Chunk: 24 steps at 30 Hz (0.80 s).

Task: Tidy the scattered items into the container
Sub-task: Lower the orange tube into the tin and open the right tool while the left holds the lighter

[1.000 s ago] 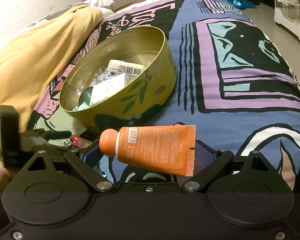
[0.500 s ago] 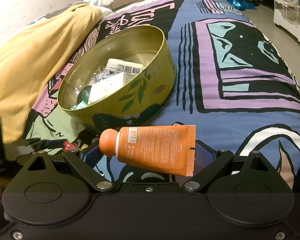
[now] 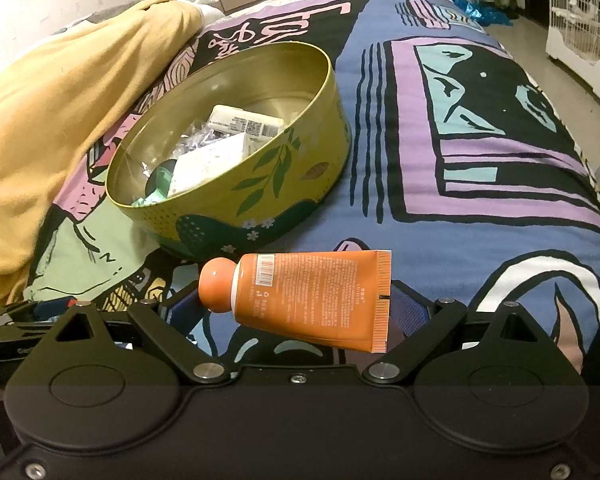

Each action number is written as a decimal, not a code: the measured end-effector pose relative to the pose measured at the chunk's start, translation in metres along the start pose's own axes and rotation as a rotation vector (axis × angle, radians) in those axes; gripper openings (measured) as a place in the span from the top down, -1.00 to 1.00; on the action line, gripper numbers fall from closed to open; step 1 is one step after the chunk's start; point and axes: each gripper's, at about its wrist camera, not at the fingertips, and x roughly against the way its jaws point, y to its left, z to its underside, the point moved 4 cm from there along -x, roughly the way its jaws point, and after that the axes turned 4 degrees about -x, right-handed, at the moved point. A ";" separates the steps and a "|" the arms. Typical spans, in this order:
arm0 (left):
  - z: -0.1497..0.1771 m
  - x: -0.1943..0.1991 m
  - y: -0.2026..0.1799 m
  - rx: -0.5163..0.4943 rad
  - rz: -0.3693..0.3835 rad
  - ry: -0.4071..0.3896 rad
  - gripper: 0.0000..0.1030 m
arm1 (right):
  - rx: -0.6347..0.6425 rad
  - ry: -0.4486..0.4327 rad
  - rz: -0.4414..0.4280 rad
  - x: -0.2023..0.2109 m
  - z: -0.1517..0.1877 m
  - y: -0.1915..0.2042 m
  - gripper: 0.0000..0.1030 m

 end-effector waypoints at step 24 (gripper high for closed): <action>-0.001 0.011 0.004 0.083 0.046 -0.118 -0.60 | 0.075 -0.059 0.055 0.015 -0.029 0.022 -0.85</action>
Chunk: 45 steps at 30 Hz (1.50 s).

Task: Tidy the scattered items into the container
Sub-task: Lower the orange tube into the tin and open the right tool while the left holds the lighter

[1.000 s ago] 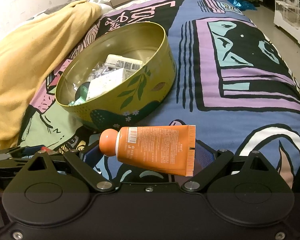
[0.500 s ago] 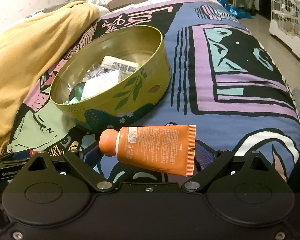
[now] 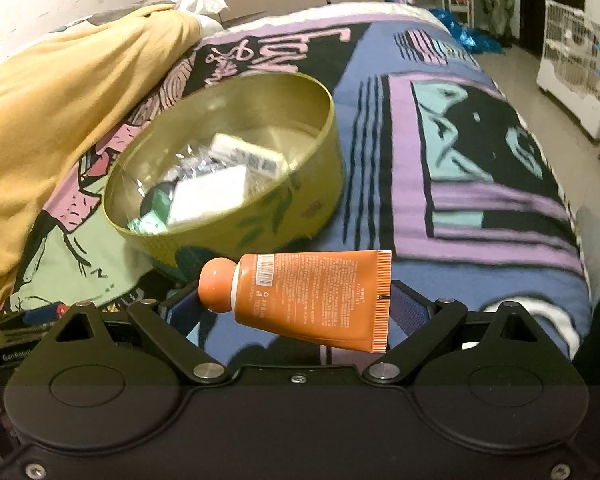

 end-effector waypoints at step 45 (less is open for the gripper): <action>-0.004 0.000 0.006 0.040 0.022 -0.017 -0.60 | 0.037 0.080 -0.072 -0.002 0.033 0.071 -1.00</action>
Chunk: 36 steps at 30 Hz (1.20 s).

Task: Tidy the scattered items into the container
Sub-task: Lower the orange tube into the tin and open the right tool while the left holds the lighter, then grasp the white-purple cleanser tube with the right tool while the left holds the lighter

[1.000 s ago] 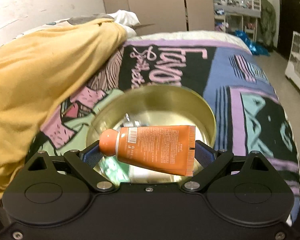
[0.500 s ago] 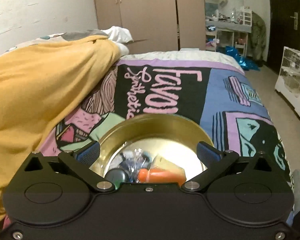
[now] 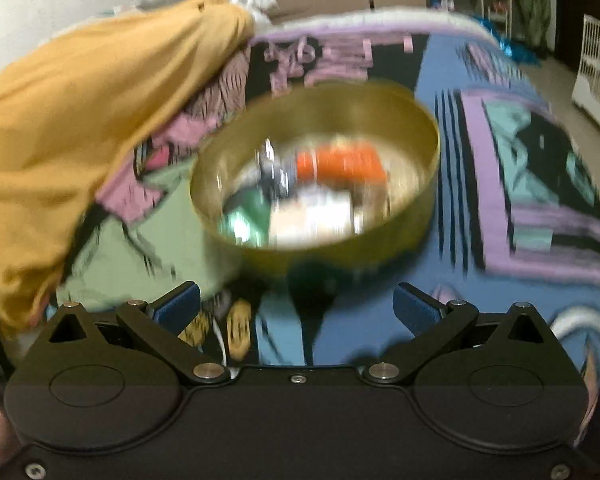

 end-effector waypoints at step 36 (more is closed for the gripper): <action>-0.003 0.003 0.014 0.065 -0.025 -0.017 -0.60 | 0.108 0.124 -0.050 -0.059 0.054 0.039 -0.53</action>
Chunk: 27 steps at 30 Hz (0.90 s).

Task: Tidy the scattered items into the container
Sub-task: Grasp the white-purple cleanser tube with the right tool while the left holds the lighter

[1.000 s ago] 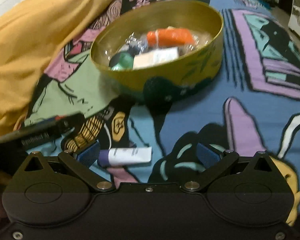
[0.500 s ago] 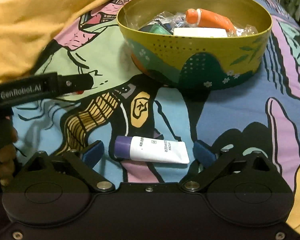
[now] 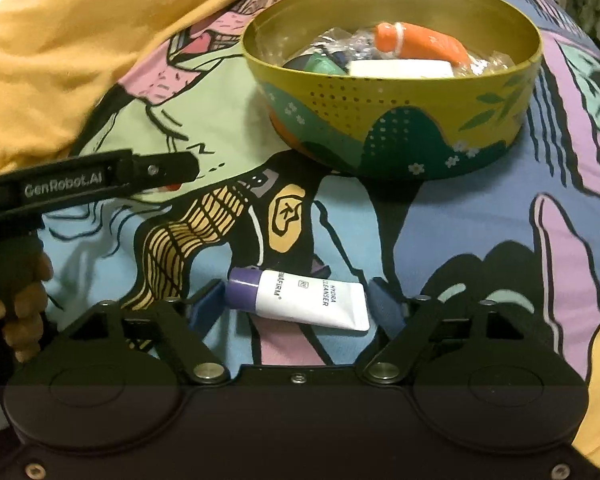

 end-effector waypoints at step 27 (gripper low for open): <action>0.007 -0.003 -0.011 -0.067 -0.002 0.024 -0.60 | 0.035 -0.091 0.129 0.063 -0.025 -0.088 -0.34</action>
